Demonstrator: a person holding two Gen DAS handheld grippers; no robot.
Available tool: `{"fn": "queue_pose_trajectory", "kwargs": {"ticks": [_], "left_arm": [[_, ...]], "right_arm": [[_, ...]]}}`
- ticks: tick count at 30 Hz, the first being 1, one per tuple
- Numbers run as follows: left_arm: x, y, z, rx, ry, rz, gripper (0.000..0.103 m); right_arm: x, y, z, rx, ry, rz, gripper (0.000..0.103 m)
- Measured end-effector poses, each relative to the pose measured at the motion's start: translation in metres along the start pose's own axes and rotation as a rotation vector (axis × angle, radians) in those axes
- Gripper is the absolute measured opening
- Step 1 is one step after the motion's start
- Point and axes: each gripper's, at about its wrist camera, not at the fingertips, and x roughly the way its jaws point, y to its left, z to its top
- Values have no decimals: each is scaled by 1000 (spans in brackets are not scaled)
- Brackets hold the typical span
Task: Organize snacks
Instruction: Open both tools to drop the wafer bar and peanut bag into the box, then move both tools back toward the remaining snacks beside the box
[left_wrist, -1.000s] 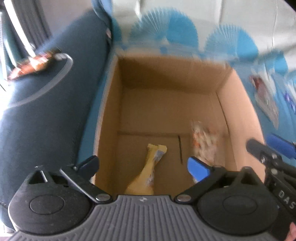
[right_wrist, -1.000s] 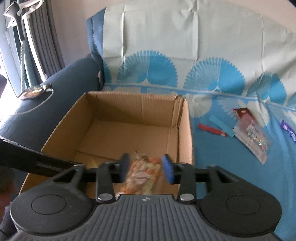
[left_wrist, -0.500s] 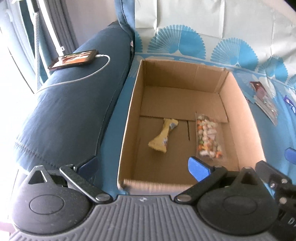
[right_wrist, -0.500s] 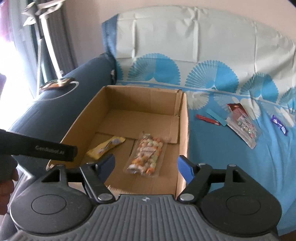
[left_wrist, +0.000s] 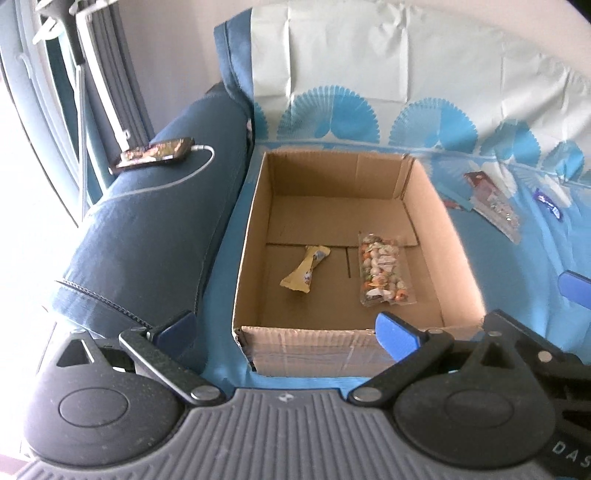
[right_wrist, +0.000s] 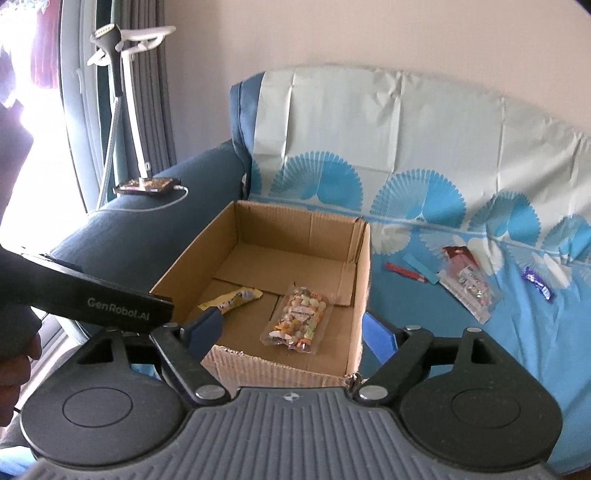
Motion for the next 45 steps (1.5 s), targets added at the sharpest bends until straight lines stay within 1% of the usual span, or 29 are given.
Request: {"fn": "queue_pose_trajectory", "kwargs": {"ticks": [7,11,17,20,25,30,34,39,43,45], "left_arm": [[-26,-10,-2,29,-60,-25,103],[-36,-12,-3,42,-91,-33,103],[-42,-9,-2,16,-97,-44,103],[-45,-8,0,11,-106,-37,103],[-47,-14,9,1,-112,-30,103],[-42,-33,30,34,-101,-30,103],[-32,-54,55,48,-81,-51,103],[-14,-89,87,70,-48,-83,103],[7,-117,111,87,-15,-104,103],[18,-128,122,90,0,-113,103]], "right_arm": [[-34,0,-4,9,-60,-36,87],[-47,-2,-4,30,-87,-60,87],[-54,-5,-6,46,-100,-75,88],[-55,-8,-7,56,-105,-80,89],[-54,-22,-6,78,-106,-86,89],[-50,-56,-11,135,-110,-130,91],[-38,-89,-21,194,-91,-192,91],[-22,-145,-20,237,-77,-275,91],[5,-193,-13,235,-53,-309,96],[30,-220,-9,213,-32,-319,98]]}}
